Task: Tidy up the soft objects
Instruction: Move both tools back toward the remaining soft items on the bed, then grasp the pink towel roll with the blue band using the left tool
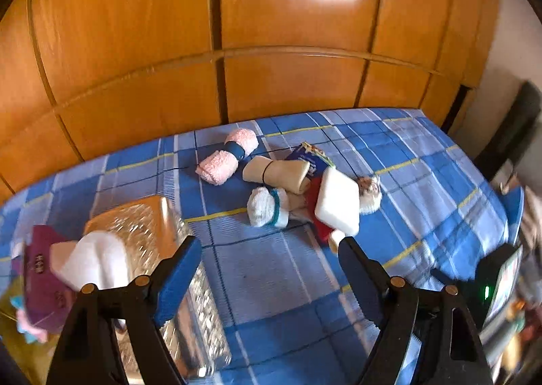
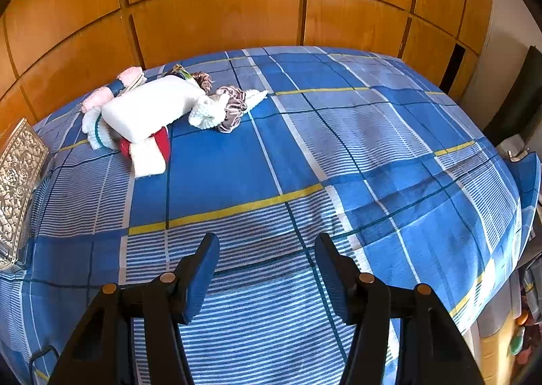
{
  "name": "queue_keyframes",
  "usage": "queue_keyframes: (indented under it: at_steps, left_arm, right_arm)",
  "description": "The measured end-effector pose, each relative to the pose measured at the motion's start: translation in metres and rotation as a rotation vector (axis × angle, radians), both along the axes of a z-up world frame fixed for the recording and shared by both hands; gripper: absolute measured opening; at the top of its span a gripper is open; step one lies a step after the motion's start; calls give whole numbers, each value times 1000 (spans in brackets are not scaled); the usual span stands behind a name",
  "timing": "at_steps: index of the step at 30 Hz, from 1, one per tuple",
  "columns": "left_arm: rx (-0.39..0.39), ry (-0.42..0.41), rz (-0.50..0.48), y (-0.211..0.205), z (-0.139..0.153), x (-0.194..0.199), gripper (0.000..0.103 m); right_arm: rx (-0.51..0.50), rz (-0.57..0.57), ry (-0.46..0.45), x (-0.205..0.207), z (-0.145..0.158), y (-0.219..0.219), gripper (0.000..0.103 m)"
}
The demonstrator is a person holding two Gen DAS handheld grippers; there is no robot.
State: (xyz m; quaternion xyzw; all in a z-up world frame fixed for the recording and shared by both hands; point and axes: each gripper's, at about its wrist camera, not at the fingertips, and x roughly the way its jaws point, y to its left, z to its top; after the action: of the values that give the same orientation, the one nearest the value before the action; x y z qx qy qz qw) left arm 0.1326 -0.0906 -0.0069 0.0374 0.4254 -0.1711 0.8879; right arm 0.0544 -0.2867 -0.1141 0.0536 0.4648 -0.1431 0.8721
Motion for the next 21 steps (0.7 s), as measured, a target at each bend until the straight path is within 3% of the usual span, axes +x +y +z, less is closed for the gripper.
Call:
queue_keyframes:
  at_steps: [6,8,15,21]
  left_arm:
    - [-45,81,63,-4,-3,59,74]
    - [-9,92,103,-9,-6,88,72]
    - [257,130,134,-36,-49,172,73]
    - [298,204,132,-40,-85,212,73]
  right_arm:
    - [34,-10,9,1,-5,-6,59]
    - [46,-13,13,1,-7,-8,59]
    - [84,-17,8,1,-8,-12,59]
    - [114,-30,6,1,-9,-20,59]
